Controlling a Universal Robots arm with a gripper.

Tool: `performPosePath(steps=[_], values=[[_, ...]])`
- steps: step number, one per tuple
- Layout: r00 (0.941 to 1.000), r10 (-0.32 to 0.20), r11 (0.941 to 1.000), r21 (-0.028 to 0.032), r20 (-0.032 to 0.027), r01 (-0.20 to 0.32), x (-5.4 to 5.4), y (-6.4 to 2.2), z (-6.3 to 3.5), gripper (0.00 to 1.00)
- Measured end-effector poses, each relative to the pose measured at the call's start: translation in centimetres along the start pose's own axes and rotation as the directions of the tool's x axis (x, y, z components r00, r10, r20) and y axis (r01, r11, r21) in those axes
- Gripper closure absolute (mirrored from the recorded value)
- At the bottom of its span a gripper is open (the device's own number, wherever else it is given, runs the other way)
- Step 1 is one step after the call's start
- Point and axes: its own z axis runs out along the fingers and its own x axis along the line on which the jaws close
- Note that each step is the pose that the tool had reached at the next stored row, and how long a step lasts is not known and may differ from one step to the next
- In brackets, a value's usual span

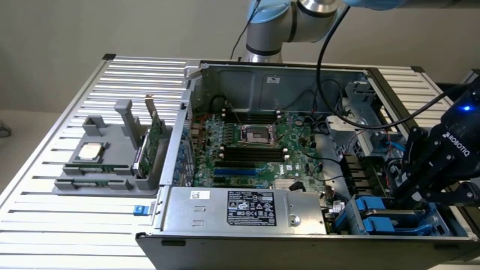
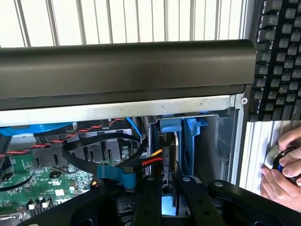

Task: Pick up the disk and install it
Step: 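Insert the first disk wire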

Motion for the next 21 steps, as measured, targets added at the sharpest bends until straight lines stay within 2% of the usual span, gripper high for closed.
performPosePath(steps=[13, 21], values=[[0.9992, 0.040, 0.9991, 0.0138, 0.0060, -0.040, 0.04, 0.38, -0.06, 0.80], [0.9991, 0.042, 0.9990, 0.0166, 0.0070, -0.042, 0.10, 0.40, -0.01, 0.80]])
